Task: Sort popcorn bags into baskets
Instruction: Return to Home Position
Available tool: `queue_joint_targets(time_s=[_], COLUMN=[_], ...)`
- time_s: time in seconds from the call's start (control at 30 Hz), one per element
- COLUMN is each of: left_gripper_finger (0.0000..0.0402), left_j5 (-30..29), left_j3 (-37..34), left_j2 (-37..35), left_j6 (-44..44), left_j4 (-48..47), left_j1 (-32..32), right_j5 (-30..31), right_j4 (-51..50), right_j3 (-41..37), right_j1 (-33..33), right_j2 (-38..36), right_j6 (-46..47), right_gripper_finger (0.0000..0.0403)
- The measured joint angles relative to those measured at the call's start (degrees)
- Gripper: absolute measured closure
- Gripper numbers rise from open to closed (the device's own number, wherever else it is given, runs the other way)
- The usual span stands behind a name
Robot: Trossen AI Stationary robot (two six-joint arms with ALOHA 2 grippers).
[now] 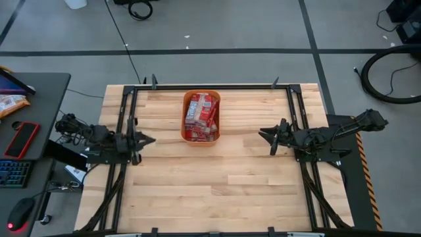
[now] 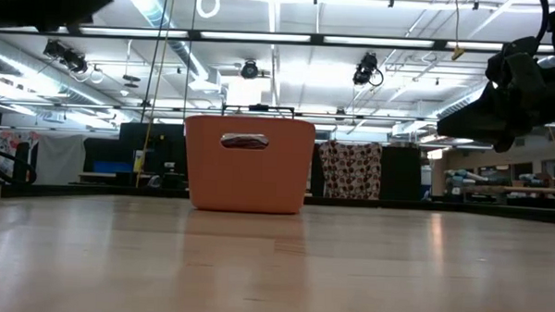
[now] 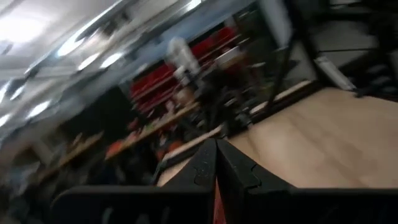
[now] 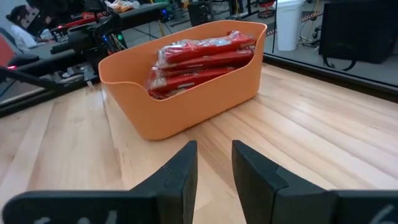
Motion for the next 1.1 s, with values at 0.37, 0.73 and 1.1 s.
queue_joint_targets(time_s=[0.37, 0.73, 1.1], left_gripper_finger=[0.0388, 0.0388, 0.0388], left_j5=[15.2, 19.6, 38.9], left_j3=[0.0, 0.0, 0.0], left_j2=[0.0, 0.0, 0.0], left_j6=[12.0, -5.9, -10.0], left_j4=[-0.6, -7.3, -11.5], left_j1=[0.0, 0.0, 0.0], right_j5=[0.0, 0.0, 0.0], right_j4=[0.1, 0.1, 0.1], right_j3=[0.0, 0.0, 0.0], right_j1=[0.0, 0.0, 0.0], right_j2=[0.0, 0.0, 0.0], right_j6=[0.3, 0.3, 0.3], right_gripper_finger=[0.0299, 0.0299, 0.0299])
